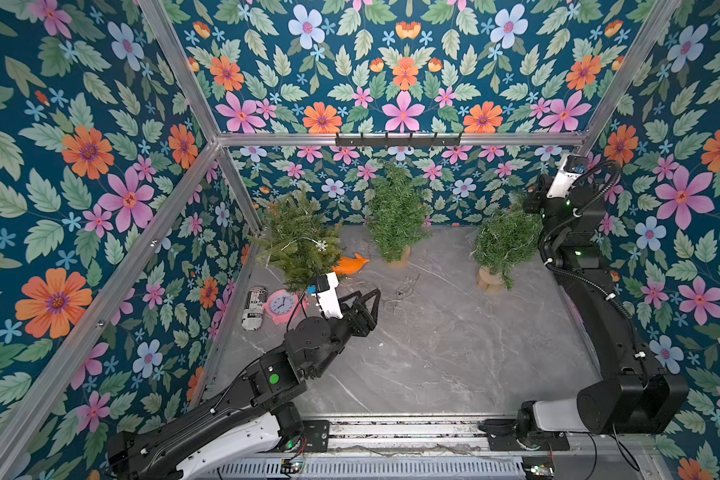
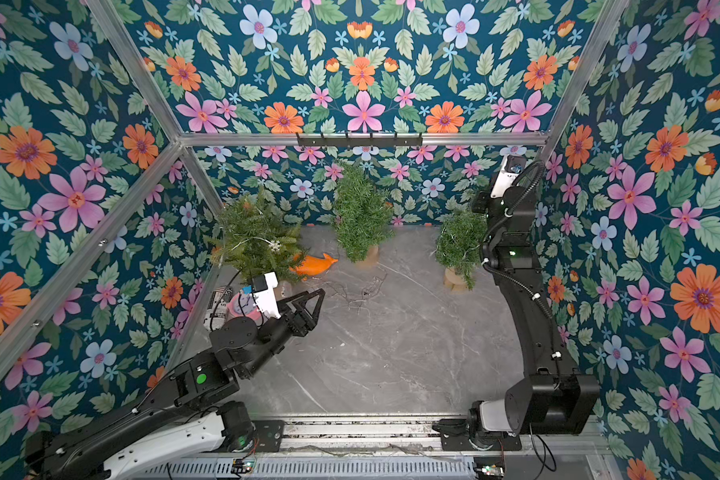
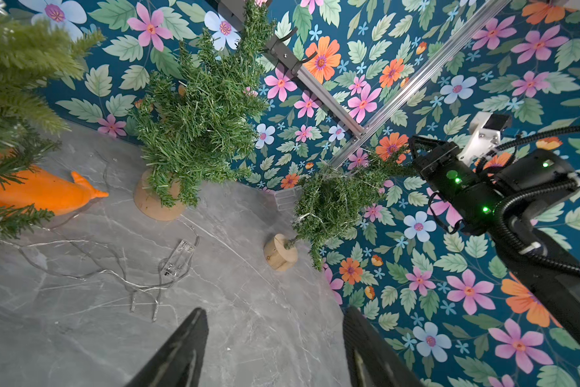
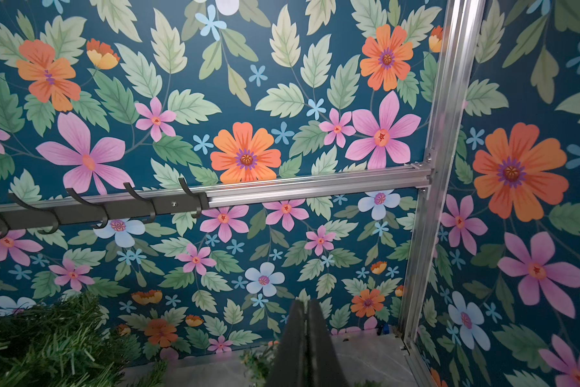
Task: Wrap string light around the christmas tree
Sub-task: Place the christmas tree at the center of the board.
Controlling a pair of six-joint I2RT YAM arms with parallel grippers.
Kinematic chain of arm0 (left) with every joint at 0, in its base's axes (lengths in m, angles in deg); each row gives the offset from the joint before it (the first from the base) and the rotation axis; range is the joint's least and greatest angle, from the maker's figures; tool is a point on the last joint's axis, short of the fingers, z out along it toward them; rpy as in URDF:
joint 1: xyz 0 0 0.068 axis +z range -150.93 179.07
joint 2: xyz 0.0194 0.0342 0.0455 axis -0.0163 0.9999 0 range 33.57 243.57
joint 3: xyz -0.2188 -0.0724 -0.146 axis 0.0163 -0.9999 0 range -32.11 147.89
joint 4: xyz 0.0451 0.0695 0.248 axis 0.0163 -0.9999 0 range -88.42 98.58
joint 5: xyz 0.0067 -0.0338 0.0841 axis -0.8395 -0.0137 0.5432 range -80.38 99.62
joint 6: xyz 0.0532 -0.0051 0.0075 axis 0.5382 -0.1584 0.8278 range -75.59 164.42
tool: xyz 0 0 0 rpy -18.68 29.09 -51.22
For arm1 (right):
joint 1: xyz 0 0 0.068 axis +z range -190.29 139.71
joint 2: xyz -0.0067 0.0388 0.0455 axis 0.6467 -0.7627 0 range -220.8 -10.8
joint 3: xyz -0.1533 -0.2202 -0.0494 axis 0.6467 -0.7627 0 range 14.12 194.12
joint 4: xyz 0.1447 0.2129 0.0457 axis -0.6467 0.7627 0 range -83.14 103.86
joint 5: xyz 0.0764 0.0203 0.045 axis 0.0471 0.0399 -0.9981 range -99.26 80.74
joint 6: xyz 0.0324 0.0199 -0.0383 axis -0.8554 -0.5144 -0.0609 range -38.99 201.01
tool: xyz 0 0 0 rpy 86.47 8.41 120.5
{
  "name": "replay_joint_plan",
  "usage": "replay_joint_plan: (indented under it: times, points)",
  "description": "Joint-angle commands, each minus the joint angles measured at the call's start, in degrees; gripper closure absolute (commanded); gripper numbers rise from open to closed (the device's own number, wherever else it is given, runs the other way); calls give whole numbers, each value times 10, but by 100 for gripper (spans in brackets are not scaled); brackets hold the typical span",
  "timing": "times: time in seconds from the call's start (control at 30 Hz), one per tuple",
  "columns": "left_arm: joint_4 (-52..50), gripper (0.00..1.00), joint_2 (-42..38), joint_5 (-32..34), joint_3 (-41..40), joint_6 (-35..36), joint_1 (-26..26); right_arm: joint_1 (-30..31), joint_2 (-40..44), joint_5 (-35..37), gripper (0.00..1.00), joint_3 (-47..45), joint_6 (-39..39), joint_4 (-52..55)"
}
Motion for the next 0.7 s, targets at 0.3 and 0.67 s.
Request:
replay_joint_plan:
  times: [0.3,0.67]
  points:
    - [-76,32,30,-8,55,11,1,0,-13,-34,68,28,-27,44]
    - [-125,15,136,125,152,296,23,0,35,-49,5,55,-36,95]
